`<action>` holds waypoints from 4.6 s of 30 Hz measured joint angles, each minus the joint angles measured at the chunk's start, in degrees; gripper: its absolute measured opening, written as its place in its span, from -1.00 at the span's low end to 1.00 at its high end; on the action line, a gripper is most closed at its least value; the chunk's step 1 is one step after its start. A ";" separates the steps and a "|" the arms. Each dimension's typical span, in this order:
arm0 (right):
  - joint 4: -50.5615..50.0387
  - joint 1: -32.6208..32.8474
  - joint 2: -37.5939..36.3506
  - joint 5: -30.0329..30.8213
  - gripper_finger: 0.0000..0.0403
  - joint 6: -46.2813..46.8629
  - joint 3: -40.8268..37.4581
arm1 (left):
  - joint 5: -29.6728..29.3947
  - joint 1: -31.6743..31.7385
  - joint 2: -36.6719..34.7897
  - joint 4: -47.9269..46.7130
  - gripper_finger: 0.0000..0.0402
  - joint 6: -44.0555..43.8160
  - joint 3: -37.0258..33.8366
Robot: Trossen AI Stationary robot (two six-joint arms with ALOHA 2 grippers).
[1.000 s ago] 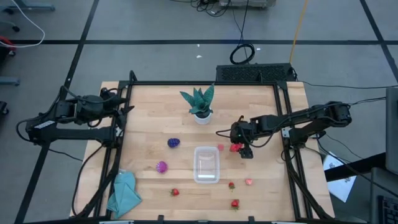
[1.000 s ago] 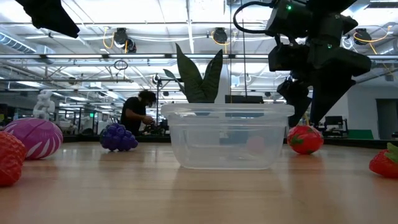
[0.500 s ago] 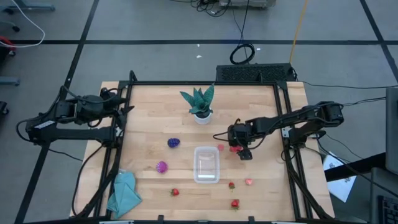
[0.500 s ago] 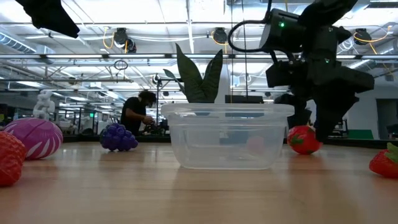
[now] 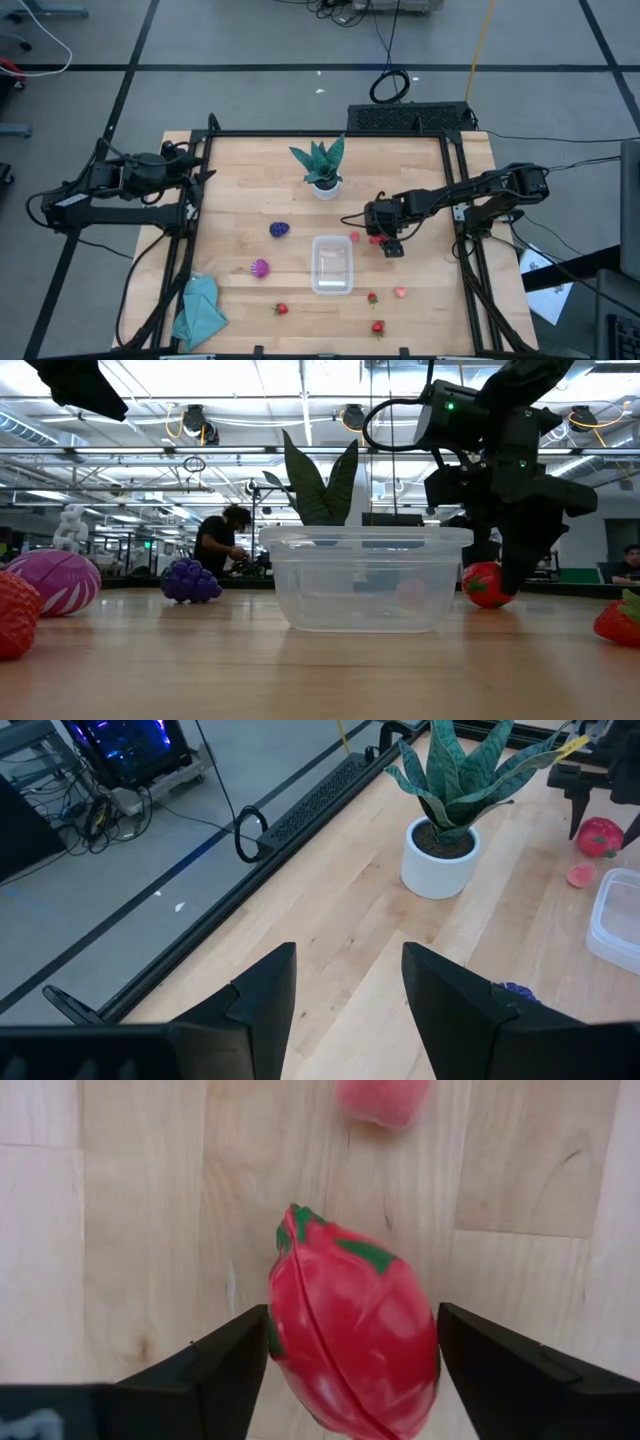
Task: Pick and placing Produce into tupperware
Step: Put the red dragon fruit into the transparent bin
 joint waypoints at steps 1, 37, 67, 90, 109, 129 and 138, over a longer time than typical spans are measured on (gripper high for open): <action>-0.02 0.00 0.00 0.00 0.30 0.00 0.00 | -0.01 0.02 0.00 0.00 -0.07 0.00 0.00; -8.08 1.31 -1.45 -0.28 0.14 4.59 13.16 | 0.03 0.02 0.70 -0.04 -0.07 -0.02 -0.02; 17.93 13.64 0.07 0.96 0.17 10.04 22.65 | 0.08 0.02 6.58 -0.04 -0.07 1.55 -0.02; -18.52 15.12 21.58 10.04 0.17 6.49 51.56 | 0.58 0.01 6.58 -0.20 -0.07 2.28 0.00; -16.36 14.84 25.36 4.07 0.17 10.58 47.90 | 0.62 0.02 6.58 -0.20 -0.07 2.58 0.00; -10.00 12.68 25.62 0.57 0.17 9.53 42.22 | 0.64 0.00 6.58 -0.22 -0.07 2.56 0.02; -9.26 12.63 25.68 0.39 0.17 10.16 40.83 | 0.62 0.02 6.58 -0.22 -0.07 2.54 0.02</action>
